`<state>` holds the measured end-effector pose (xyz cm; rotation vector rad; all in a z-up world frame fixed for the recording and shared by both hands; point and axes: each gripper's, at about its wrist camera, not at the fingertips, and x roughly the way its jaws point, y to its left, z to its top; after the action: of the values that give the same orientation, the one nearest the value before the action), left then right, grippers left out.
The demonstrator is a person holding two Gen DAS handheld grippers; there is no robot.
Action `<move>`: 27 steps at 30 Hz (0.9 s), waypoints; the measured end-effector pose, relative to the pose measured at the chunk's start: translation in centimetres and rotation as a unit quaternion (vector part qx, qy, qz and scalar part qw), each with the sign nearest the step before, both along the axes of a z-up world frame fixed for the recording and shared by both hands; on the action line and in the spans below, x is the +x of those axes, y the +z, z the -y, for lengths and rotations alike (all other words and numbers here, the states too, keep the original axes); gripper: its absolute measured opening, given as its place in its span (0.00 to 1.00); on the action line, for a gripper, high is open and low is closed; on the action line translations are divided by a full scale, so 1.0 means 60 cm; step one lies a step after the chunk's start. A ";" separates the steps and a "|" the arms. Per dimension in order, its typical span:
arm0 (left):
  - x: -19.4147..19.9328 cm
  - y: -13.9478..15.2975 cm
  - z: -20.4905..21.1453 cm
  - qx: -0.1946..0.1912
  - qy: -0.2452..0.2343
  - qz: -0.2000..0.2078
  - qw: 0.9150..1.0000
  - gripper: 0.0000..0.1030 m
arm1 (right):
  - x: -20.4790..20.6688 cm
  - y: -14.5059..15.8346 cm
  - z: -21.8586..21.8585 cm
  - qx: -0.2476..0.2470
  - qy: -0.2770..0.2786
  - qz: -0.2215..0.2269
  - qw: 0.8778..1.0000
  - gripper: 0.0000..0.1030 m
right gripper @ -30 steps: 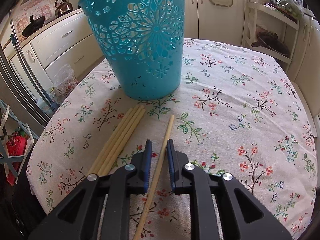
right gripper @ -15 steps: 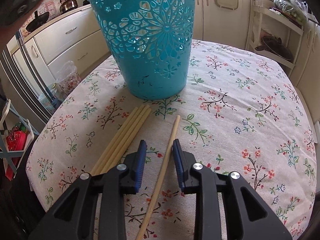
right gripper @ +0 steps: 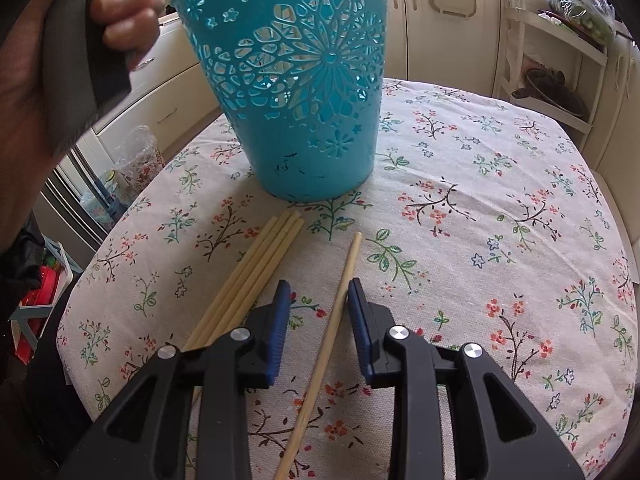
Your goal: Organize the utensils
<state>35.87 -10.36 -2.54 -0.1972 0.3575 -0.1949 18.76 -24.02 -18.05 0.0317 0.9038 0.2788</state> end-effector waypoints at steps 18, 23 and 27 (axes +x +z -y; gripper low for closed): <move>-0.143 -0.076 -0.153 0.018 0.061 -0.065 0.996 0.60 | -0.005 0.000 0.001 -0.005 -0.012 0.001 1.000 0.27; -0.146 -0.180 -0.151 0.032 0.040 -0.154 0.987 0.60 | -0.007 0.001 0.001 -0.012 -0.024 -0.001 1.000 0.21; -0.151 -0.223 -0.140 0.043 0.022 -0.185 0.982 0.62 | -0.010 0.003 0.001 -0.020 -0.029 -0.007 0.999 0.21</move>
<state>26.83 -1.95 -15.94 -0.1558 0.7300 -0.0975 18.14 -24.05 -17.89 0.0232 0.9196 0.2071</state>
